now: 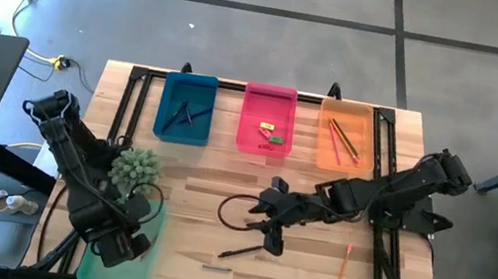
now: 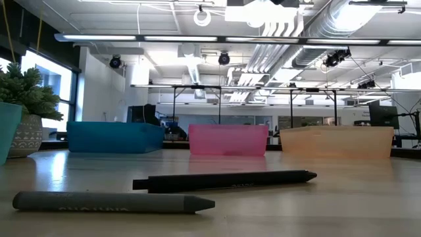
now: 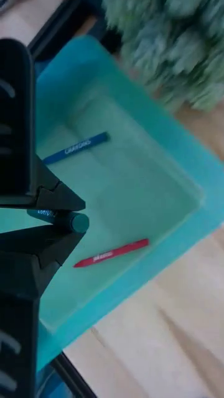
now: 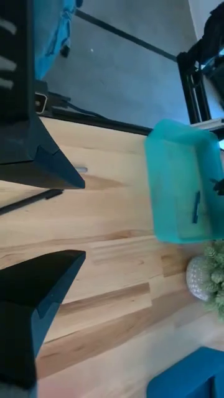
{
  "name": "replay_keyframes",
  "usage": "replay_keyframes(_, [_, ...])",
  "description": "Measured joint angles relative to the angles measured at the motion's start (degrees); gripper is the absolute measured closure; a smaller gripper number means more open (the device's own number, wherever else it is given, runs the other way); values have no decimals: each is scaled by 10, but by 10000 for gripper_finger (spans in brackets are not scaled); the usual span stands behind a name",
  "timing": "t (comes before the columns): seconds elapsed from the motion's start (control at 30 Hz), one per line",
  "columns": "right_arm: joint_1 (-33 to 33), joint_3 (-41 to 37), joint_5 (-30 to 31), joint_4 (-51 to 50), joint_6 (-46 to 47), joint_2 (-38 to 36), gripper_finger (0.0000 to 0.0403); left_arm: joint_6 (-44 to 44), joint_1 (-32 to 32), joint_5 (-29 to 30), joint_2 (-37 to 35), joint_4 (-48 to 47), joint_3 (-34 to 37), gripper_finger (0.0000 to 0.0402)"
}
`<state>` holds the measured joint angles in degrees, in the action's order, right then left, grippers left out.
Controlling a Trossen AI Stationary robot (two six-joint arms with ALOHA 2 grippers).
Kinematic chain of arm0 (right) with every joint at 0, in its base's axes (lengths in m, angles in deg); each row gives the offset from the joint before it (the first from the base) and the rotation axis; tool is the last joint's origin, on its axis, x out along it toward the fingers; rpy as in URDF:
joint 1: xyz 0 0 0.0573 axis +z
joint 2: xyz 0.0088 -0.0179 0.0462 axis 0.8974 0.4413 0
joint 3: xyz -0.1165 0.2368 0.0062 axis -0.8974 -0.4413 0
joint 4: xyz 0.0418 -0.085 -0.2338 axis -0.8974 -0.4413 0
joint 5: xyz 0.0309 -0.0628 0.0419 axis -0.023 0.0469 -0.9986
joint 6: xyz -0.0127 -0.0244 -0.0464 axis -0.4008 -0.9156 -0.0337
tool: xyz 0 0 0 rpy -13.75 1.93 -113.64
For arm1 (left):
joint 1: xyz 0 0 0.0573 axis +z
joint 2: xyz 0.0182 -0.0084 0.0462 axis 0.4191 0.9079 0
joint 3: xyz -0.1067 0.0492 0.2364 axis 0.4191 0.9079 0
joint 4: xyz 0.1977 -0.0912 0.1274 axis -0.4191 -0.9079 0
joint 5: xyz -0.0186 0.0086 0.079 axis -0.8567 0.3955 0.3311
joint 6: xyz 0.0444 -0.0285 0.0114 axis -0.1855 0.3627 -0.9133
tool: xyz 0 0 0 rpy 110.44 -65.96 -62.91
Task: Sort crayons/erasers/pens/pencils in bins
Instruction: Put the green crayon into the green bin
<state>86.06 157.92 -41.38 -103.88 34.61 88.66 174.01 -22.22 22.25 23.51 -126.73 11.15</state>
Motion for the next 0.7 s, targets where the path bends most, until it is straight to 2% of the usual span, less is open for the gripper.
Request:
replay_keyframes(0.2, [-13, 0, -8, -11, -9, 0, 240, 9, -5, -56, 0, 68, 61, 387])
replay_keyframes(0.4, [-13, 0, -8, -29, -12, 8, 240, 1, 2, -102, 0, 96, 96, 387])
replay_keyframes(0.7, [-12, 0, -58, -31, -12, 69, 240, -37, 13, -111, 0, 119, 102, 367])
